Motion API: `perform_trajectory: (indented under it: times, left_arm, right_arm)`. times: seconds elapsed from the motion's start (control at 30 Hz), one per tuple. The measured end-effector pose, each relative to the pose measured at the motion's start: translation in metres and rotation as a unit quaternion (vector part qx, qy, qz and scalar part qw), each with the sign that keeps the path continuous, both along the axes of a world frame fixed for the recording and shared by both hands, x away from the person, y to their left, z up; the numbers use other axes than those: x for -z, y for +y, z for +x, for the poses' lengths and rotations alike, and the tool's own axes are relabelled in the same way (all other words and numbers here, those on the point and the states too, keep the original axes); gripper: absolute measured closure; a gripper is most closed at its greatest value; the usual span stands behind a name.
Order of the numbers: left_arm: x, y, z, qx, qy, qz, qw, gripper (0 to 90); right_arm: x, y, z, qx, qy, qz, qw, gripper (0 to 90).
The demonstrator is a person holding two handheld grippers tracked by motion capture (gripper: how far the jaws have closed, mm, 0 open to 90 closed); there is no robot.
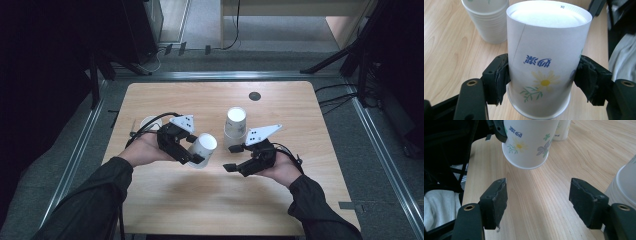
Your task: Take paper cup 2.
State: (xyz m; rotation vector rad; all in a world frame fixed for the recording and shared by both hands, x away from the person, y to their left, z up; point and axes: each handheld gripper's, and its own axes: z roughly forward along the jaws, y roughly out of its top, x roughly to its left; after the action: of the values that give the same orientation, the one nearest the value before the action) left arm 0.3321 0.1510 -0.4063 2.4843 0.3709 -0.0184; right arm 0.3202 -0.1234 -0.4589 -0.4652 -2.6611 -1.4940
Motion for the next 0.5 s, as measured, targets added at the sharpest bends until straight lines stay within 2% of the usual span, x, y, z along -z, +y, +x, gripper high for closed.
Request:
perform_trajectory:
  times: [0.07,0.2,0.3,0.43,0.5]
  left_arm:
    - [-0.001,-0.003,0.001,0.011,0.002,0.024,0.9996,31.1]
    - [-0.003,-0.011,0.0,0.024,0.002,0.055,0.9982,31.1]
    - [-0.003,-0.018,-0.001,0.038,-0.005,0.084,0.9957,31.0]
    - [-0.002,-0.026,0.001,0.049,-0.004,0.107,0.9931,31.0]
    - [-0.001,-0.028,0.002,0.059,-0.004,0.124,0.9906,31.0]
  right_arm:
    - [0.0,0.001,0.0,0.0,-0.005,-0.001,1.0,31.4]
    - [0.0,0.004,0.0,-0.002,-0.007,0.003,1.0,31.5]
    - [0.0,0.006,0.0,-0.003,-0.007,0.007,0.9999,31.5]
    - [0.001,0.01,0.001,-0.005,-0.008,0.008,0.9999,31.6]
    - [0.001,0.011,0.002,-0.004,-0.01,0.011,0.9999,31.6]
